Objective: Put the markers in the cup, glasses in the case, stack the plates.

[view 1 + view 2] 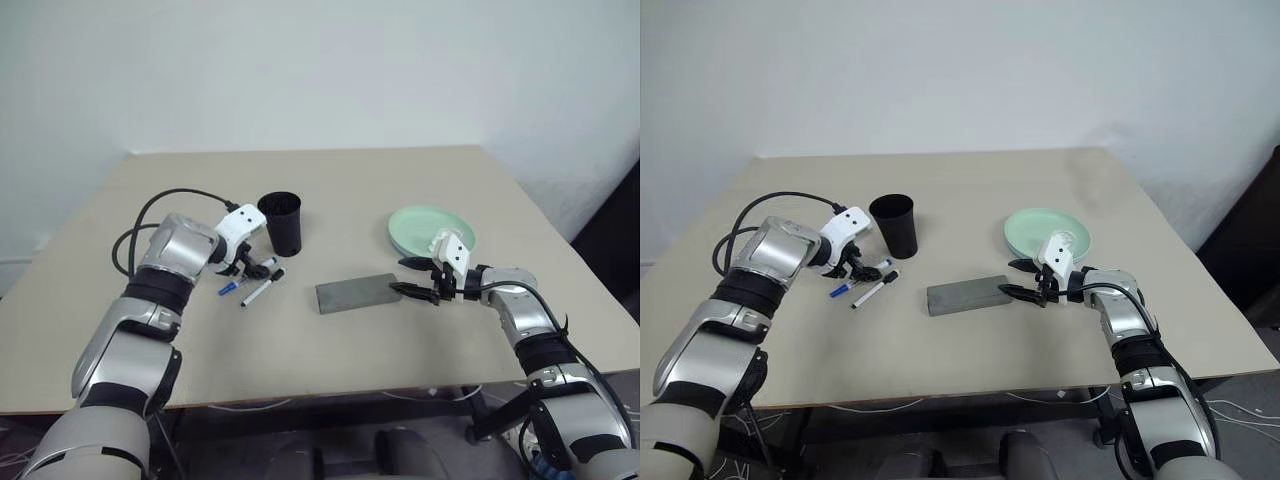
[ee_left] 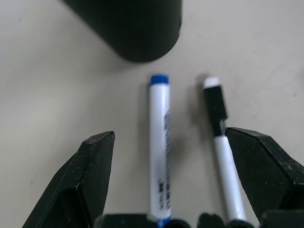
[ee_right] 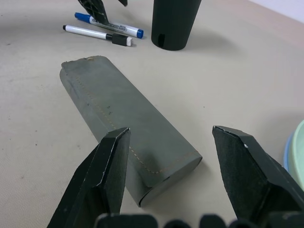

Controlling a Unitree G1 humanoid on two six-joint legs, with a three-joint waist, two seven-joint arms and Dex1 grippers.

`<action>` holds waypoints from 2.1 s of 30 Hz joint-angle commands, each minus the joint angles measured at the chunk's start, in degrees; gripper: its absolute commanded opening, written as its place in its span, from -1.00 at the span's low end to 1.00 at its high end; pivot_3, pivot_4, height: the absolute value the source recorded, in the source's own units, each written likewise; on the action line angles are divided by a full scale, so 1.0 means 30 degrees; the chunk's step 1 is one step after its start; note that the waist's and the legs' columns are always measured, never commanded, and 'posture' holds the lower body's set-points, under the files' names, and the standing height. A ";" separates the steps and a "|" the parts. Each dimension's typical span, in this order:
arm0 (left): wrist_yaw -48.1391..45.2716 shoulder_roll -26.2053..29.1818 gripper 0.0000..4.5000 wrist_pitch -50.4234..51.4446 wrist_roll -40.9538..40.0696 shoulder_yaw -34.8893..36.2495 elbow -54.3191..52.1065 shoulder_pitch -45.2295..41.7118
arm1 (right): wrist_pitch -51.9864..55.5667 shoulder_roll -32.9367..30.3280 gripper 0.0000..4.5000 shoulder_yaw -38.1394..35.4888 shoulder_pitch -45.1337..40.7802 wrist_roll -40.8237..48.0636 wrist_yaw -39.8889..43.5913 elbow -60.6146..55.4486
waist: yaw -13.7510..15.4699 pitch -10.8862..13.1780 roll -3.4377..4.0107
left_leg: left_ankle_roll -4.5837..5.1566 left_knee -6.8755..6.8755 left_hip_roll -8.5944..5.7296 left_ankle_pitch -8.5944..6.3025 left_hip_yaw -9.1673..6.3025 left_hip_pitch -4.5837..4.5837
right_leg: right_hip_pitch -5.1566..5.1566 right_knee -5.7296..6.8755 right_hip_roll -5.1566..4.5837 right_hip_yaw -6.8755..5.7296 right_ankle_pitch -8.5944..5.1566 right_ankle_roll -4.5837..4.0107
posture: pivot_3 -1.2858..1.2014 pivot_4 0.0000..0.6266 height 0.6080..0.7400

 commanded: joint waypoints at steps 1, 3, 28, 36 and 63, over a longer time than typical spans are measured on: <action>-0.0198 -0.0087 0.75 -0.0256 0.0166 0.0100 -0.0107 -0.0714 | -0.0110 -0.0019 0.33 -0.0327 -0.0302 0.0348 -0.0145 -0.0600 | -0.0004 0.0000 -0.0001 | 0.0000 0.0000 0.0001 0.0000 -0.0002 -0.0001 | -0.0002 0.0002 0.0002 -0.0001 0.0000 0.0000 | 0.03 -1.00 0.88; -0.0298 -0.0094 0.75 -0.0284 0.0219 0.0109 -0.0149 -0.0750 | -0.0117 -0.0043 0.33 -0.0354 -0.0238 0.0366 -0.0155 -0.0624 | -0.0028 0.0001 -0.0001 | 0.0000 -0.0001 0.0003 0.0000 -0.0003 -0.0002 | -0.0009 0.0007 0.0004 -0.0001 0.0000 0.0000 | 0.03 -1.00 0.88; -0.1026 -0.1065 0.75 0.0248 0.0617 -0.0841 -0.0428 0.0230 | -0.0079 -0.0204 0.33 -0.0463 -0.0111 0.0473 -0.0225 -0.0769 | -0.0024 0.0001 -0.0002 | 0.0003 0.0000 0.0001 0.0002 -0.0003 -0.0003 | -0.0009 0.0008 0.0005 0.0007 0.0000 0.0000 | 0.03 -1.00 0.88; -0.0857 -0.1481 0.75 0.0288 0.0615 -0.0862 0.0511 0.0142 | -0.0059 -0.0282 0.33 -0.0479 -0.0150 0.0460 -0.0213 -0.0775 | -0.0023 0.0000 -0.0002 | 0.0003 0.0000 0.0001 0.0002 -0.0003 0.0011 | 0.0003 0.0009 0.0005 0.0008 0.0000 -0.0001 | 0.03 -1.00 0.88; -0.1135 -0.1882 -0.99 -0.2259 -0.1350 0.1609 -0.0654 -0.0301 | -0.0089 -0.0372 0.33 -0.0423 -0.0345 0.0387 -0.0145 -0.0649 | -0.0025 0.0000 -0.0004 | 0.0000 0.0020 0.0002 0.0010 -0.0011 0.0006 | 0.0009 0.0008 0.0002 0.0006 0.0001 -0.0001 | 0.03 -1.00 0.88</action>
